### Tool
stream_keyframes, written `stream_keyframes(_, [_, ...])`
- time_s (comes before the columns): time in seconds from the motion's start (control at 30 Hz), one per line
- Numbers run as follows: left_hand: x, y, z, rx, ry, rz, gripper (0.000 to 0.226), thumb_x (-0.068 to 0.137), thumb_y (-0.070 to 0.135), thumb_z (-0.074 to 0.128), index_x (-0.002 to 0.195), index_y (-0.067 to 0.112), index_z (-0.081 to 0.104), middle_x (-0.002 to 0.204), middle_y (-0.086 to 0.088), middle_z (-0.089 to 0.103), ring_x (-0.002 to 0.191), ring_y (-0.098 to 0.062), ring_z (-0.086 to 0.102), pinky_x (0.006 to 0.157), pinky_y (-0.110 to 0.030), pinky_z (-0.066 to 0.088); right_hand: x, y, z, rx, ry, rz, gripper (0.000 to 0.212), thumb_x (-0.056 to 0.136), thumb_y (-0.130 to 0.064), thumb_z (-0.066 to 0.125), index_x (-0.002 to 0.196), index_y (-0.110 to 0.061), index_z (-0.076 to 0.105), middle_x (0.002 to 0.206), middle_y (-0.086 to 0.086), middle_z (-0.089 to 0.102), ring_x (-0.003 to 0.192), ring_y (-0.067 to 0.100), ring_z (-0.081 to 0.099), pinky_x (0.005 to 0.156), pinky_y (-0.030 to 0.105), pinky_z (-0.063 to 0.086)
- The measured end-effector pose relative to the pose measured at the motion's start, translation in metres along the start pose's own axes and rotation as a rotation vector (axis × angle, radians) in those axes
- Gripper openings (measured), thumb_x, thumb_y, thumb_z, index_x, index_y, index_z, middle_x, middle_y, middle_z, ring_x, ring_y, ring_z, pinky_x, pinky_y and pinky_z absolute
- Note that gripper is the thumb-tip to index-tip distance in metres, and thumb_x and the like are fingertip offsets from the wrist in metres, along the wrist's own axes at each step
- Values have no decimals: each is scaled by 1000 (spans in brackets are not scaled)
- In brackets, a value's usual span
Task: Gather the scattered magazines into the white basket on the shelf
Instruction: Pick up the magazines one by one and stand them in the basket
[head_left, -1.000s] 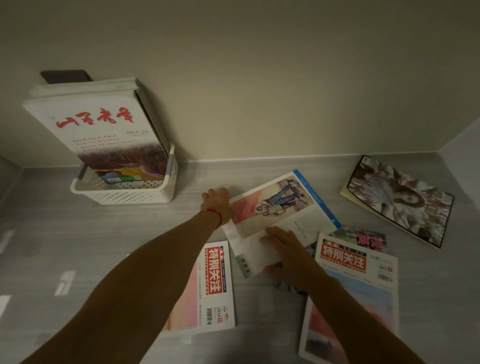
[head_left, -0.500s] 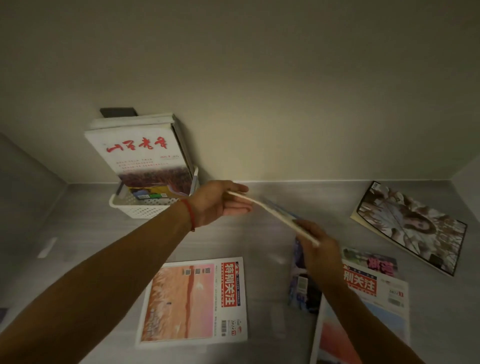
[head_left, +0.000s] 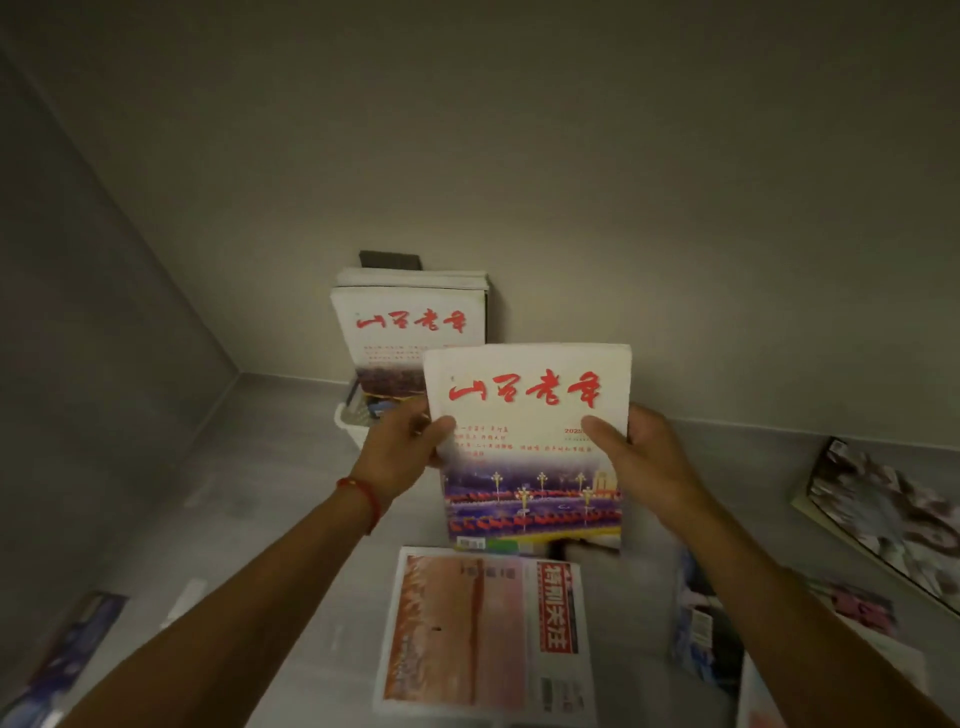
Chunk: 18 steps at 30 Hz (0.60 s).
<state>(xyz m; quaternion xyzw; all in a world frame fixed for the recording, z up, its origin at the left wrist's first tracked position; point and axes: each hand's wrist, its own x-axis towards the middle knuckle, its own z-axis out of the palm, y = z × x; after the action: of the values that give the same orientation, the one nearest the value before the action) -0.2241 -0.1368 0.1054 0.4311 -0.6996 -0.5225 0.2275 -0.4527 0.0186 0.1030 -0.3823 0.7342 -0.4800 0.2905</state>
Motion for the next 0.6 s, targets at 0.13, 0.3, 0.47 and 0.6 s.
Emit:
stream_keyframes(0.13, [14,2,-68,4,186,155,27,97,20,60,121,10,68,126,-7,70,112,-27,69,81,-44,63,31,-51,43,-239,29,-149,31,99,-34,53,121,-16,63,118,1,70,91,12,65,68,17,50])
stream_keyframes(0.3, [44,6,-130,-32,291,199,30,96,26,61,120,10,69,122,-7,72,112,-25,69,94,-50,58,70,-104,88,-394,260,-319,30,91,-32,67,109,-9,73,107,7,76,86,19,72,67,18,52])
stream_keyframes(0.47, [83,-15,-144,-148,342,93,21,92,19,68,109,8,74,110,-5,75,102,-22,71,93,-46,59,101,-102,122,-424,270,-240,30,89,-29,70,108,-7,74,104,10,76,87,24,73,73,24,53])
stream_keyframes(0.6, [112,-43,-132,-210,318,-25,9,87,19,74,95,18,77,94,5,76,92,-16,73,86,-42,62,115,-79,137,-445,284,-144,30,91,-30,68,106,-5,74,106,12,75,88,26,73,67,16,46])
